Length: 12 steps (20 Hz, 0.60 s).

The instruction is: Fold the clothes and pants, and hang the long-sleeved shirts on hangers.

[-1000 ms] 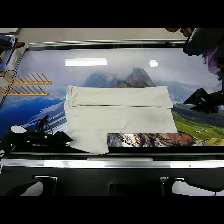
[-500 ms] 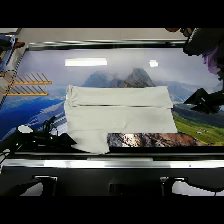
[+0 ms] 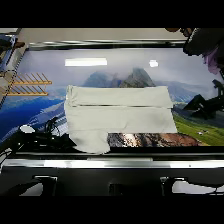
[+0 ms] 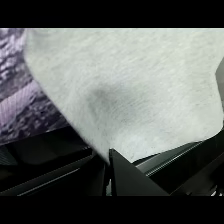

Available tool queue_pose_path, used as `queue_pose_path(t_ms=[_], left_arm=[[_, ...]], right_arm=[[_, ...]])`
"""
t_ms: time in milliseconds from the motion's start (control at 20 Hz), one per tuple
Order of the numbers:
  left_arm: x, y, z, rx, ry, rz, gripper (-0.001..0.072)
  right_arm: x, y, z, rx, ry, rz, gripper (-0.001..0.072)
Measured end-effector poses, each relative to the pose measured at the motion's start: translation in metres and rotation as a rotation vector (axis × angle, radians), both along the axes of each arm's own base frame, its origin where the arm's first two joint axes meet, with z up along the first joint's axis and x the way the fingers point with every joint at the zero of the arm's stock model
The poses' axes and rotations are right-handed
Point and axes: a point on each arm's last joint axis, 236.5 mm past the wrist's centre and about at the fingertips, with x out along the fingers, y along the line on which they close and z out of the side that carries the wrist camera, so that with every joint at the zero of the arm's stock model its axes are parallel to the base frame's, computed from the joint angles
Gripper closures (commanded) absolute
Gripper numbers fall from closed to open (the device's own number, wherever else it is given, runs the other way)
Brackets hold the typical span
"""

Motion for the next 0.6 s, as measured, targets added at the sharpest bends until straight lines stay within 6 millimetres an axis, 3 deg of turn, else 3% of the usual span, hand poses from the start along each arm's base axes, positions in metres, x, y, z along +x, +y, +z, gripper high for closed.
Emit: queue_pose_path(t_ms=[250,600], left_arm=[[0.0,0.0,0.0,0.0,0.0,0.0,0.069],[0.001,0.001,-0.001,0.003,-0.002,0.002,0.069]], right_arm=[[-0.02,-0.007,-0.048,-0.002,0.134,0.007,0.0191],[-0.043,-0.005,-0.094,0.015,0.247,0.015,0.0192]])
